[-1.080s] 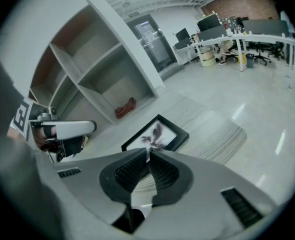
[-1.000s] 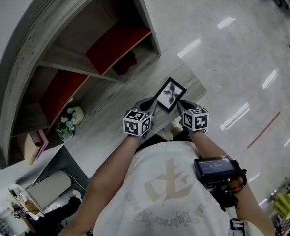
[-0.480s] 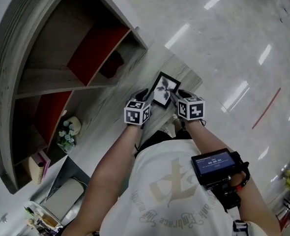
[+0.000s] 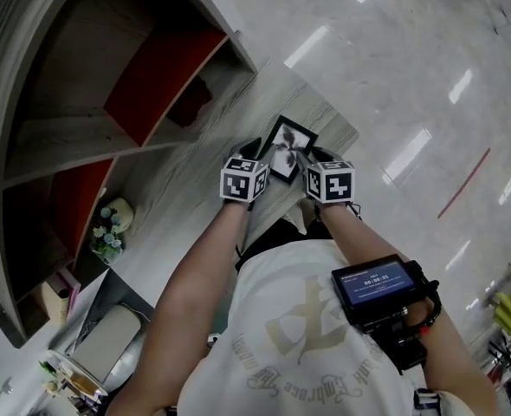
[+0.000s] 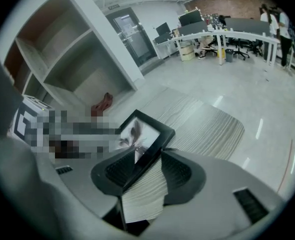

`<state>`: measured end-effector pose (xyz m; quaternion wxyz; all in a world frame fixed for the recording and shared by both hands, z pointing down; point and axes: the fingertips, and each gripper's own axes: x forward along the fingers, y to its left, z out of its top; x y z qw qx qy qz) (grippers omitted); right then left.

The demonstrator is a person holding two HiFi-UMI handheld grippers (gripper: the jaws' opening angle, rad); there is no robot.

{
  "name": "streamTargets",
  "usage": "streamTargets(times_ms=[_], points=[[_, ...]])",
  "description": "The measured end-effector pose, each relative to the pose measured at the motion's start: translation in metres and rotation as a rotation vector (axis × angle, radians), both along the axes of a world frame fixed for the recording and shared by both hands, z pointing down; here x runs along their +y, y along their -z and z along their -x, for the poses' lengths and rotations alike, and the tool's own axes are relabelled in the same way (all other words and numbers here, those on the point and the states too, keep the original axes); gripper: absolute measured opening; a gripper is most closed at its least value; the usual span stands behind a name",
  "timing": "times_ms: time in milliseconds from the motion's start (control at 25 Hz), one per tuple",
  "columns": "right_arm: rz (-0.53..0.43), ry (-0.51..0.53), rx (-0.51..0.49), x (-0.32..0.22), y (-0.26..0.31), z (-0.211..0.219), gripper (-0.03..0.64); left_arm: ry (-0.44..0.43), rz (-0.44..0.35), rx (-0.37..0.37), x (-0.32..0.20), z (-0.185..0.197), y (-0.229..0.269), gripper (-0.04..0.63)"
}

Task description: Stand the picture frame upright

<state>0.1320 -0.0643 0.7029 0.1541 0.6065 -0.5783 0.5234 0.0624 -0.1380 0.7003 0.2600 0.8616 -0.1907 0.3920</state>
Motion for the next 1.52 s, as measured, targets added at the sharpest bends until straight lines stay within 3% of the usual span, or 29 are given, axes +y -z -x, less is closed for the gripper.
streamTargets(times_ms=[400, 840, 1080, 1520], points=[[0.035, 0.044, 0.072, -0.003, -0.001, 0.000, 0.158, 0.022, 0.027, -0.012, 0.003, 0.000, -0.003, 0.145], [0.012, -0.012, -0.046, -0.010, -0.001, 0.005, 0.106, 0.145, 0.111, -0.022, 0.008, 0.014, -0.005, 0.110], [-0.023, 0.020, -0.097, -0.015, 0.001, 0.012, 0.121, 0.194, 0.123, -0.034, 0.013, 0.022, -0.005, 0.103], [-0.026, 0.156, -0.056, -0.015, 0.000, 0.015, 0.097, 0.334, 0.140, 0.008, 0.028, 0.036, 0.001, 0.080]])
